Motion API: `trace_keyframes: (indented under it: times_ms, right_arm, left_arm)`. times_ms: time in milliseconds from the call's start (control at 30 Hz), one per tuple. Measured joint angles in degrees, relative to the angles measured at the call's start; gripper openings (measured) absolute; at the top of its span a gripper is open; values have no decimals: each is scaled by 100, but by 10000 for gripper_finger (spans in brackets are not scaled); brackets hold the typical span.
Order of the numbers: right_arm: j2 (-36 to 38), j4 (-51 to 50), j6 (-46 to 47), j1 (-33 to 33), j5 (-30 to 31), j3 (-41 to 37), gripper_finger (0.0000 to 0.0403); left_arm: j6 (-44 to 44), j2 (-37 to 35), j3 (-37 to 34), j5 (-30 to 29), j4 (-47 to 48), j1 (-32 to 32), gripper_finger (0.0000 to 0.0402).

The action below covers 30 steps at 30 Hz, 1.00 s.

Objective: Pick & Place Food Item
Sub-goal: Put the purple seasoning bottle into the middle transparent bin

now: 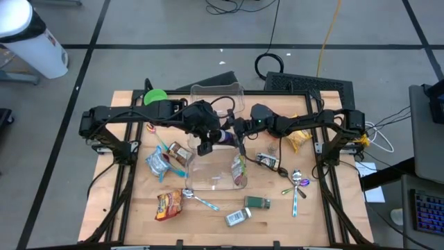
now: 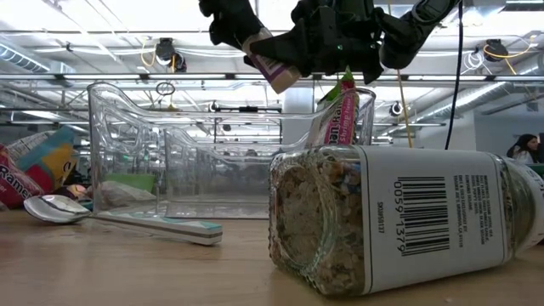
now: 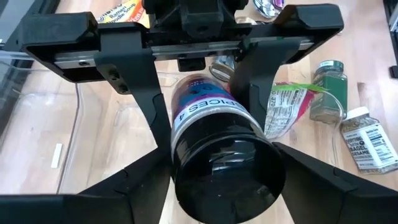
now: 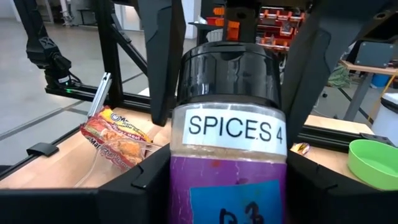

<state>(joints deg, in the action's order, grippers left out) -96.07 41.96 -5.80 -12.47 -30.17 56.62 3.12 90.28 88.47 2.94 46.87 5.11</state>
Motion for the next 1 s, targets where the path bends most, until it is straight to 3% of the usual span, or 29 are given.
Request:
trace_keyframes:
  times_ms: [267, 667, 800, 1000]
  right_arm:
    - [17, 111, 26, -70, -15, 13, 203]
    - [17, 296, 55, -70, -29, 13, 203]
    - [13, 713, 98, -70, -24, 12, 203]
    - [13, 1865, 744, -169, -343, 11, 203]
  left_arm:
    - [-123, -266, -9, -76, -30, 13, 284]
    - [-139, -1455, -9, -1105, 182, 11, 285]
    - [86, -1759, -8, -1379, 611, 13, 285]
    - [319, -1842, -353, -1398, 522, -34, 285]
